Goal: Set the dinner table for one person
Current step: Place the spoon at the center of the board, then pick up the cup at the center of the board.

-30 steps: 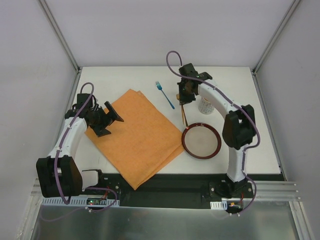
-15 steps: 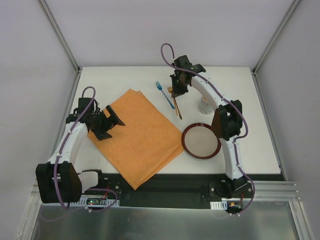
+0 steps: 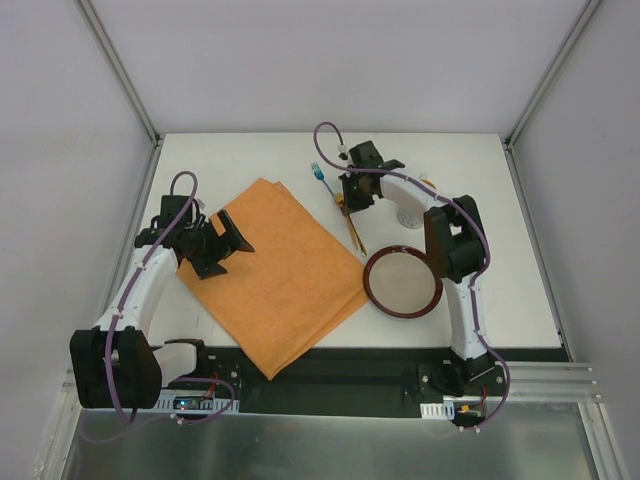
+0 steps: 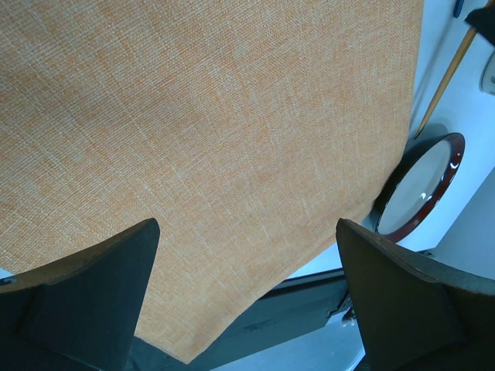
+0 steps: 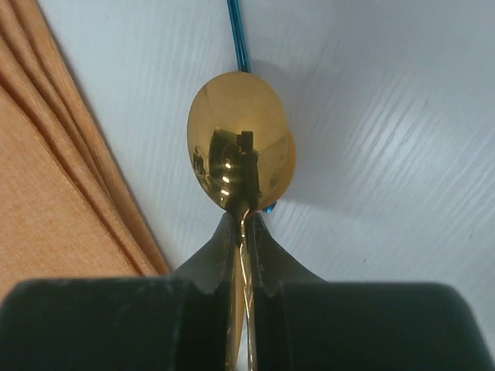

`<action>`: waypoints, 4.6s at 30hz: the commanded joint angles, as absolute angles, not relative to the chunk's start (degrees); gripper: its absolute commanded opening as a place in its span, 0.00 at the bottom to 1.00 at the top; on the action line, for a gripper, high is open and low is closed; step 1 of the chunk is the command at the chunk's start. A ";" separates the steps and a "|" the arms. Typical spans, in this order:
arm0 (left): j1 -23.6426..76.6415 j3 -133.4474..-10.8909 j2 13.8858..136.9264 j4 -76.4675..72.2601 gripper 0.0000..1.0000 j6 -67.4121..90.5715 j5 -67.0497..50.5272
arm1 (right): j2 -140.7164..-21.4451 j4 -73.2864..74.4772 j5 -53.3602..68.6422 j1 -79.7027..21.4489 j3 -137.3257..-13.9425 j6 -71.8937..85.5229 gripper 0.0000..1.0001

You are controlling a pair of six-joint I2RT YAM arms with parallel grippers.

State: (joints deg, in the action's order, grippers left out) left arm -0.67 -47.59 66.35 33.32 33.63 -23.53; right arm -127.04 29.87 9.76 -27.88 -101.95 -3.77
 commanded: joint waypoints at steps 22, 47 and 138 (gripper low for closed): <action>1.84 -43.51 64.16 32.87 0.99 33.22 -23.82 | -136.32 0.35 8.18 -28.13 -115.13 -10.81 0.01; 2.46 -42.10 58.80 32.96 0.99 34.80 -25.22 | -129.56 3.76 4.66 -27.07 -115.05 -7.21 0.48; 10.37 -55.37 81.21 24.26 0.99 35.60 -27.16 | -94.74 36.83 -15.74 13.71 -87.10 -0.18 0.01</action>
State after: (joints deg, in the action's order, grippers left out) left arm 9.82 -54.92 82.19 24.40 36.84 -25.69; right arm -98.39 41.54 -16.21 12.27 -87.68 -1.10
